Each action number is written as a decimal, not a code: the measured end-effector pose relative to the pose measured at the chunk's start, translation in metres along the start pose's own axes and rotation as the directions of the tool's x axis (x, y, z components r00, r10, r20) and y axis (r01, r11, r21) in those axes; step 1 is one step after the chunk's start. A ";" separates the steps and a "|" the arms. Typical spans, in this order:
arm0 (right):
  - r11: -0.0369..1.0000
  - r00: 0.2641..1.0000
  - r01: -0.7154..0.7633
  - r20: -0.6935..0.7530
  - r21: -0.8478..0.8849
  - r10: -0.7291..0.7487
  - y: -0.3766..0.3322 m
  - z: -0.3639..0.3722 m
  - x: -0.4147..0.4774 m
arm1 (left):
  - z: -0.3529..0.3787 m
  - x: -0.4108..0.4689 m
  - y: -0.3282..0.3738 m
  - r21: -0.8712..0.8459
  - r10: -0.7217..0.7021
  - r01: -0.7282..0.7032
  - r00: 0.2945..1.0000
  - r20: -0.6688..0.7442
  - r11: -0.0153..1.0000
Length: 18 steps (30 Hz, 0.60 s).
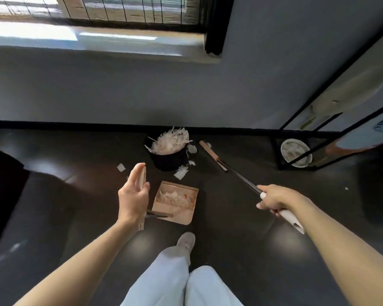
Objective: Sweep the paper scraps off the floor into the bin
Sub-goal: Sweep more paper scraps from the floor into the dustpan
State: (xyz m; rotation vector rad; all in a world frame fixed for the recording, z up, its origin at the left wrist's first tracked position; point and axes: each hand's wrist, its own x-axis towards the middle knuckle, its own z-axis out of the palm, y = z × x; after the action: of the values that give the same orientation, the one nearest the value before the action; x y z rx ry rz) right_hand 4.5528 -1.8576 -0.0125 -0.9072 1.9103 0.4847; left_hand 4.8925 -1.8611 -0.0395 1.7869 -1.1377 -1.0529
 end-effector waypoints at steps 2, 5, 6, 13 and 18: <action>1.000 1.000 0.012 0.002 0.005 -0.012 -0.014 -0.024 0.022 | 0.013 0.005 0.004 -0.033 -0.025 0.024 0.999 -0.020 0.999; 0.991 0.999 0.050 0.007 -0.122 -0.050 -0.041 -0.057 0.056 | 0.031 0.011 0.003 0.005 -0.031 0.031 0.999 -0.022 1.000; 0.979 0.997 0.071 0.013 -0.190 -0.070 -0.051 -0.068 0.066 | 0.037 0.012 0.002 -0.005 -0.031 0.031 0.999 -0.018 1.000; 0.792 0.987 0.151 0.044 -0.592 -0.155 -0.104 -0.127 0.133 | 0.077 0.020 -0.003 -0.053 -0.058 0.054 0.995 -0.080 0.997; 0.765 0.975 0.220 0.105 -0.606 -0.197 -0.114 -0.118 0.163 | 0.081 0.027 0.004 -0.117 -0.090 0.074 0.985 -0.144 0.990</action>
State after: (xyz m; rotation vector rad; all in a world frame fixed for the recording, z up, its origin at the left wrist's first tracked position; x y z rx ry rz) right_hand 4.5234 -2.0722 -0.0927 -1.5040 1.5975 1.0158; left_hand 4.8243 -1.9007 -0.0732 1.8040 -0.9047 -0.9927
